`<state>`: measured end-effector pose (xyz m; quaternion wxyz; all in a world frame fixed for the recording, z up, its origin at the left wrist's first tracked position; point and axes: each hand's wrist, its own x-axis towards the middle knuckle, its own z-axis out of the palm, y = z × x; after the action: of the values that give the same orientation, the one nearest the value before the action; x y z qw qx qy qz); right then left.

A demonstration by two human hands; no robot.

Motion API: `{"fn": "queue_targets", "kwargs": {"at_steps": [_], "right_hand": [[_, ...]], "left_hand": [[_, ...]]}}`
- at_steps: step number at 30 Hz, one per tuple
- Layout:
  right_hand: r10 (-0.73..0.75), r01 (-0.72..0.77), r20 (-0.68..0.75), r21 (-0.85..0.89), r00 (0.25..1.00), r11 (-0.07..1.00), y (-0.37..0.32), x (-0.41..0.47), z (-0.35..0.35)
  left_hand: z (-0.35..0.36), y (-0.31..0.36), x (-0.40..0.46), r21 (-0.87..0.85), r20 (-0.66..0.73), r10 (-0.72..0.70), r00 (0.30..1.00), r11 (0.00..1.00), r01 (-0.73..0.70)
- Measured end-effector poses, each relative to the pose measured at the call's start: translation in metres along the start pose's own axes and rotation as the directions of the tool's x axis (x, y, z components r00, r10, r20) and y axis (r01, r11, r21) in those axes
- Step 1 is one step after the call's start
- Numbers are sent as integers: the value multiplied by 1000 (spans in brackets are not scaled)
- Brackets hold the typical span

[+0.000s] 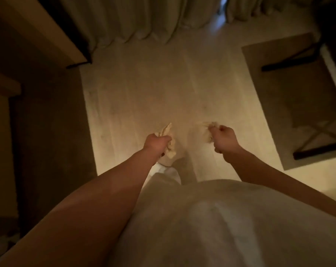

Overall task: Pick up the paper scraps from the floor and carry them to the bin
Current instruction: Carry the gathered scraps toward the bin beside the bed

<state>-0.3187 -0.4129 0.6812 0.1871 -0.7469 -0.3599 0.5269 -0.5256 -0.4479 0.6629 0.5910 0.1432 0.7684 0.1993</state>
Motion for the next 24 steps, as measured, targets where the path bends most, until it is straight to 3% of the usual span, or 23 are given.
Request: {"fn": "queue_targets", "kwargs": {"at_steps": [6, 14, 18, 24], "right_hand": [[161, -129, -143, 213, 977, 969, 110, -39, -127], [360, -238, -301, 375, 883, 896, 289, -133, -274], [548, -313, -287, 580, 785, 752, 365, -183, -308], [730, -299, -234, 801, 642, 519, 456, -212, -313]], "left_hand": [[133, -14, -41, 260, 141, 98, 985, 957, -132], [318, -109, -144, 556, 323, -19, 946, 813, -173], [386, -147, -177, 734, 366, -107, 924, 643, -217], [486, -198, -191, 839, 417, -209, 885, 462, -286]]}}
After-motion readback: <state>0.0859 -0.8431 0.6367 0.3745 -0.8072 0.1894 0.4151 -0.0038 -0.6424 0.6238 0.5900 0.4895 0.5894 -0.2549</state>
